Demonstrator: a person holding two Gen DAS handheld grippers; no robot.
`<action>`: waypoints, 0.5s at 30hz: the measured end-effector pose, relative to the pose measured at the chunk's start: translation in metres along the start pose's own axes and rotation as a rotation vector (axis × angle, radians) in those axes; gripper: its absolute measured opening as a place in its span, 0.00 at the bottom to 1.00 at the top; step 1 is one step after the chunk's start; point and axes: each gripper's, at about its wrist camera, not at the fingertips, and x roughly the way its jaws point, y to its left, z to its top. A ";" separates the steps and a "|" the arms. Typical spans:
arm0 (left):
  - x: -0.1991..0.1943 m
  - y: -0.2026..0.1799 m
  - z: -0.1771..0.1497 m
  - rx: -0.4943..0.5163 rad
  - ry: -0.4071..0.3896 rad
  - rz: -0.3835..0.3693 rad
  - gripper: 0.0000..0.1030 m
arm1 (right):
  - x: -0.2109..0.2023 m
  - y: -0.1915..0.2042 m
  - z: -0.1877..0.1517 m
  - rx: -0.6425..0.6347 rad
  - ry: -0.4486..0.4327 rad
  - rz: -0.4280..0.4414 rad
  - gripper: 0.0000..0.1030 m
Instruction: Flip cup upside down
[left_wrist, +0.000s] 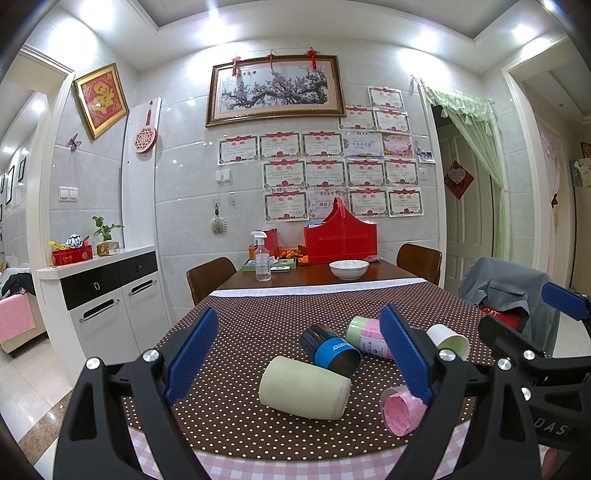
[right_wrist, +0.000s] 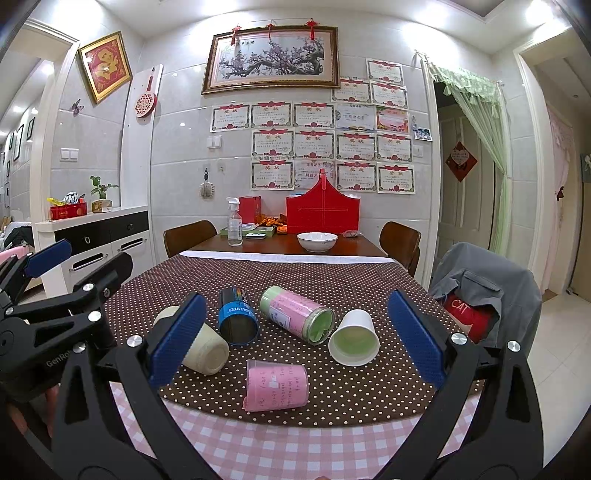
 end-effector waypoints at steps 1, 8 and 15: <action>0.000 -0.001 0.000 0.000 0.001 0.000 0.85 | 0.000 0.000 0.000 0.000 0.000 0.000 0.94; 0.000 0.000 0.000 0.001 0.000 0.000 0.85 | 0.000 0.000 0.000 0.000 0.000 0.000 0.94; 0.000 0.006 -0.005 0.007 0.013 0.003 0.85 | 0.011 -0.001 -0.003 0.004 0.013 0.001 0.94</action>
